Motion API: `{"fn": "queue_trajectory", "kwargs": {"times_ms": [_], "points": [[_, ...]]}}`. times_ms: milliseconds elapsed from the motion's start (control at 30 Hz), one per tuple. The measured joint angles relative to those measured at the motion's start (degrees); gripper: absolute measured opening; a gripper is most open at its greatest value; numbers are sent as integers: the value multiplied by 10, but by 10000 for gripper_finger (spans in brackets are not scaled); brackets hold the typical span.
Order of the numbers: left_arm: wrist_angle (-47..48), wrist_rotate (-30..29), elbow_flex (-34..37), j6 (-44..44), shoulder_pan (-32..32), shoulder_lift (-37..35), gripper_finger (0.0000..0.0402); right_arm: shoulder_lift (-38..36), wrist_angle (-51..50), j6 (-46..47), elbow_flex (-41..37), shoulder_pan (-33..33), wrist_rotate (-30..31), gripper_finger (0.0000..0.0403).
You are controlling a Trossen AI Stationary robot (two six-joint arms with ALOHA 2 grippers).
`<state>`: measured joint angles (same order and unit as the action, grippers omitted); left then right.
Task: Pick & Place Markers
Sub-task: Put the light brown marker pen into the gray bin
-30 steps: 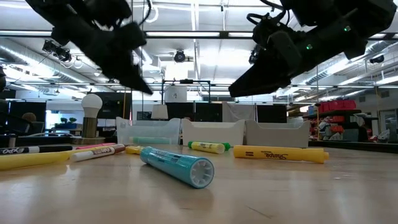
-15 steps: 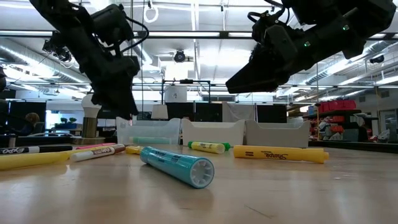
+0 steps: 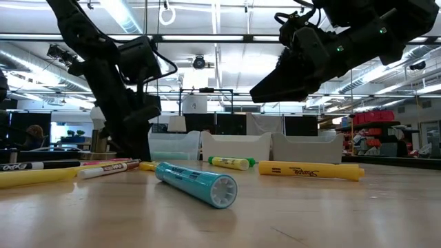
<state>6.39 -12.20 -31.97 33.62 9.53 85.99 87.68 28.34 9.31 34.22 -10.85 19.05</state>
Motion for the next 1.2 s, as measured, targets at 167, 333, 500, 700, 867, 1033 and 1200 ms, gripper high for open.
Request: {"fn": "queue_trajectory", "kwargs": {"times_ms": [167, 333, 500, 700, 867, 1033, 1200], "points": [[-15, -24, 0, 3, -1, 17, 114, 0, 0, -1, 0, 0, 0, 192], [-48, -30, 1, 2, 0, 21, 69, 0, 0, -1, 0, 0, 0, 192], [-102, -28, 1, 2, 0, 22, 35, -1, 0, 1, 0, 0, 0, 192], [-205, 31, 1, 2, -1, 9, 36, -45, -18, 8, 0, -1, 0, 192], [-312, 65, 1, -31, -1, -28, 41, -102, -38, 12, 0, -1, 0, 192], [-483, 110, 1, -71, -1, -42, 36, -97, -18, 24, 0, -1, 0, 192], [-618, 129, 1, -120, -25, -38, 37, -26, 116, -19, -1, -1, 0, 192]]}}
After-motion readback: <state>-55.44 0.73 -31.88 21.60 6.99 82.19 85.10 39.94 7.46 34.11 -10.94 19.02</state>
